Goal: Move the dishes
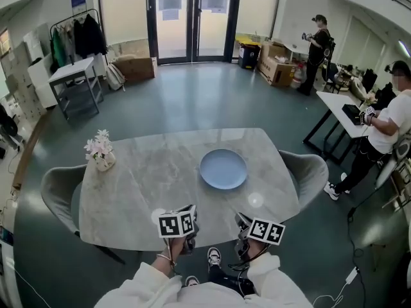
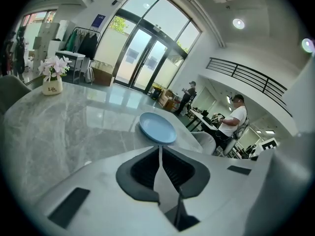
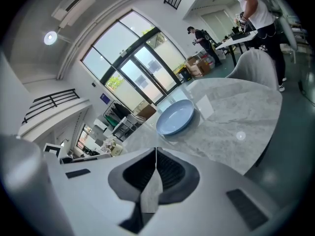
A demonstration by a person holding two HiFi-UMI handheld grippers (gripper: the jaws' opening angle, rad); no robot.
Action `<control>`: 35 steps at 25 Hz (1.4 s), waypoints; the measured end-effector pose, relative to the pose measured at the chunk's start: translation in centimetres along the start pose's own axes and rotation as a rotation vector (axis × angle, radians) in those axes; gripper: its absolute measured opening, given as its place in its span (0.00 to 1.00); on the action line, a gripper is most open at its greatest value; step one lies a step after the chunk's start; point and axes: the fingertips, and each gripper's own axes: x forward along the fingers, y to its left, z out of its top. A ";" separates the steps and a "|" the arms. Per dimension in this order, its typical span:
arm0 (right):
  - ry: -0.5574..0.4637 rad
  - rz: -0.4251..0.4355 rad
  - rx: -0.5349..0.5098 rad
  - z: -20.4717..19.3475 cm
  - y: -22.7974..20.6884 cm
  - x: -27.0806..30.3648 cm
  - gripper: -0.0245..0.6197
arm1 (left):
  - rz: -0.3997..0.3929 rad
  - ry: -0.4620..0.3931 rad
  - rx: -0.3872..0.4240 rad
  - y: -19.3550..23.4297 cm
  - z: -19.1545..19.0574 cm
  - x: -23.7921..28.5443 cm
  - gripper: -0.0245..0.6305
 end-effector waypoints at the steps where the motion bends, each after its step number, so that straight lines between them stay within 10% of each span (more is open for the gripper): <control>1: -0.001 -0.002 -0.002 -0.6 0.1 -0.5 0.14 | -0.003 -0.002 0.003 -0.2 -0.5 -0.6 0.07; 35: -0.196 -0.116 -0.094 -1.7 -0.1 -9.9 0.13 | -0.059 -0.044 0.089 -5.1 -3.8 -3.9 0.06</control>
